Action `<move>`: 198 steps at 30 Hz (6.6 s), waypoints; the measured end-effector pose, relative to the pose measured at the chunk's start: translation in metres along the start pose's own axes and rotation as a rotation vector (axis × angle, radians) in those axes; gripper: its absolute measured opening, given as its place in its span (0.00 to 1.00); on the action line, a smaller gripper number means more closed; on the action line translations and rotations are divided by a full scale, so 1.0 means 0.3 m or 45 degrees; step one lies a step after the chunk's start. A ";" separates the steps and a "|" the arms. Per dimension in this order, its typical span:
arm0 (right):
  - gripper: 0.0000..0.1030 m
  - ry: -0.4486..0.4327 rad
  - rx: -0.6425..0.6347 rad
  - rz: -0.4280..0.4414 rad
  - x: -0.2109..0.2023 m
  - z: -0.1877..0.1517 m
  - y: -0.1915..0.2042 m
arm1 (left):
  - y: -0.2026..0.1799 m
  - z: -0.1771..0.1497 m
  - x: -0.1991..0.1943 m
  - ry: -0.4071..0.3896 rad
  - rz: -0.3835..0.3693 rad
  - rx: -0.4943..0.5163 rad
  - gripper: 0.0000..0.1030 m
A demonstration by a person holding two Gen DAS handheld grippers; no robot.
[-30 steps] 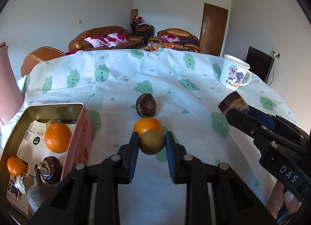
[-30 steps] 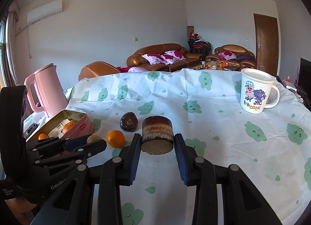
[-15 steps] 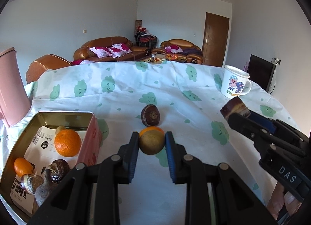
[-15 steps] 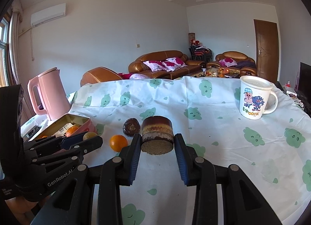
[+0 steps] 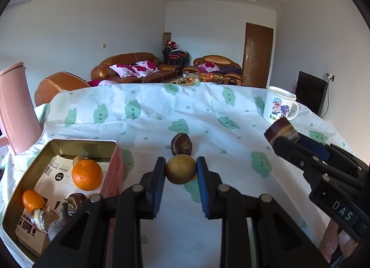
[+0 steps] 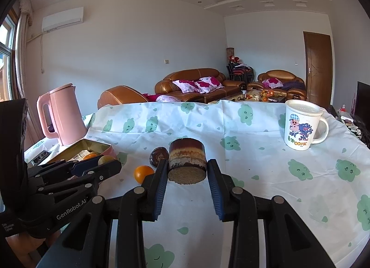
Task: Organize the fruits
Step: 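Carry the brown fruit with the left tool while the right tool carries the cake roll over the tin, then open the left tool releasing the brown fruit into the tin while the right tool releases the cake roll, then grasp a small orange with the right tool while the left tool grasps the dark brown fruit, then carry the dark brown fruit with the left tool while the right tool carries the orange over the tin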
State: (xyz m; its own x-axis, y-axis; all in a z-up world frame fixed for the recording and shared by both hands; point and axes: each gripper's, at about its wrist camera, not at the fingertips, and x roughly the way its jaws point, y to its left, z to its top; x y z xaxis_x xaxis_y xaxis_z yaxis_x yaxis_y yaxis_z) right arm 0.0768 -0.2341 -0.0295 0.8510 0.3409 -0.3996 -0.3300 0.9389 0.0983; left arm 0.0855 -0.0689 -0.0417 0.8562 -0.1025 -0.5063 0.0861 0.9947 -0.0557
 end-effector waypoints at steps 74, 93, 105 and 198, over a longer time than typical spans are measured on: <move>0.36 0.174 -0.302 0.367 0.253 0.046 0.619 | 0.570 -0.015 -0.108 0.067 0.371 -0.153 0.27; 0.36 0.299 -0.298 0.350 0.324 0.009 0.628 | 0.571 -0.031 -0.057 0.142 0.389 -0.128 0.27; 0.66 0.215 -0.272 0.234 0.232 0.073 0.472 | 0.537 -0.013 -0.124 0.046 0.394 -0.170 0.86; 0.36 0.007 -0.023 -0.081 0.176 0.087 -0.067 | -0.051 0.104 0.151 -0.036 0.151 0.035 0.36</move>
State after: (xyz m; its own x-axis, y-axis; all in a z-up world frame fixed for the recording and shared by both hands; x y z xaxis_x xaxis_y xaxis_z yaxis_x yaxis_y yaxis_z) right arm 0.1391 -0.2336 -0.0289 0.8681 0.2800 -0.4098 -0.2823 0.9577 0.0563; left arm 0.1388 -0.0887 -0.0369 0.8751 0.0154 -0.4838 -0.0027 0.9996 0.0271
